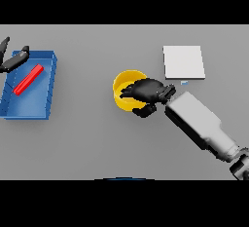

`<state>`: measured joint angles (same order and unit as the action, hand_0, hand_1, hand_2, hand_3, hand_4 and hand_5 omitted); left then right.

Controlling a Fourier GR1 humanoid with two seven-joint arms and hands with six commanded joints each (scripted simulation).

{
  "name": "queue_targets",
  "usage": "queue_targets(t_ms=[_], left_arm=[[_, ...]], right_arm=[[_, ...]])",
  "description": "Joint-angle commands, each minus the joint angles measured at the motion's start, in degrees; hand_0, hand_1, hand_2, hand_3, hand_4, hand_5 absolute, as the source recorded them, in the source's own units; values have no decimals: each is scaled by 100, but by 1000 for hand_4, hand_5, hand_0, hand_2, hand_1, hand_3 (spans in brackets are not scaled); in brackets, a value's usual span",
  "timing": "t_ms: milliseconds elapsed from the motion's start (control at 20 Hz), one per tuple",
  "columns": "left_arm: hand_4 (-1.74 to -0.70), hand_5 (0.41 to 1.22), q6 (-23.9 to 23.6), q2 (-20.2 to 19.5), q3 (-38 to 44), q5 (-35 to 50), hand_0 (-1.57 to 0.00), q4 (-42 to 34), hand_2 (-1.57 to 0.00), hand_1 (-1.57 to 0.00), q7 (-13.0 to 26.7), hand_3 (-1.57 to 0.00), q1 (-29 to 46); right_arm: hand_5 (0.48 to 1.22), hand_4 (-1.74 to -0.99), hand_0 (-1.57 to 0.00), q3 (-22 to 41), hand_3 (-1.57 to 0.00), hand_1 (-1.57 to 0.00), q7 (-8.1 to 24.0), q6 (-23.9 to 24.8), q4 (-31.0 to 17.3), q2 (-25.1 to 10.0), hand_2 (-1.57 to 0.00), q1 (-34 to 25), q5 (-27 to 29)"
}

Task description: Pick up the red beaker and tilt it to pour out 1 green nut into yellow bowl. Pick up the yellow bowl and place it on the metallic measuring scale.

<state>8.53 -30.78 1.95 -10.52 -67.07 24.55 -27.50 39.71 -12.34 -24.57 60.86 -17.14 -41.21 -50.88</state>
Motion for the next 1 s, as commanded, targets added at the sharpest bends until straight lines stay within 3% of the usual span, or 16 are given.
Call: queue_targets(t_ms=[0,50,150,250,350,600,950], left_arm=[[-789,710,2,-11,-3,-27,1,72,1,1,30,1,-56],[-788,710,0,3,-11,-26,1,71,1,1,-41,1,-18],[-787,707,9,7,7,-20,1,182,1,1,-109,1,-76],[-785,709,-3,0,1,-33,1,151,1,1,-117,1,-46],[-784,711,3,12,-12,-53,1,229,1,1,-111,1,-97],[-786,704,35,22,0,19,1,98,1,1,-84,1,-58],[-776,702,33,-22,-13,-17,1,66,1,1,-101,1,-63]], right_arm=[[957,-1363,-455,16,-322,-407,-95,64,-45,-3,-349,6,-16],[1010,-1435,-678,11,-572,-640,-110,39,-33,-30,-594,-12,-8],[1086,-1540,-999,2,-792,-975,-237,-32,29,-75,-945,9,63],[1135,-1611,-1205,-1,-969,-1189,-318,-97,7,-119,-1129,-41,91],[1166,-1658,-1337,12,-1066,-1327,-193,-169,96,-147,-1246,-6,143],[1203,-1714,-1494,-40,-1198,-1491,-135,-349,267,-239,-1362,-60,293],[1217,-1735,-1555,-315,-1153,-1554,281,-813,927,-596,-1491,-169,556]])
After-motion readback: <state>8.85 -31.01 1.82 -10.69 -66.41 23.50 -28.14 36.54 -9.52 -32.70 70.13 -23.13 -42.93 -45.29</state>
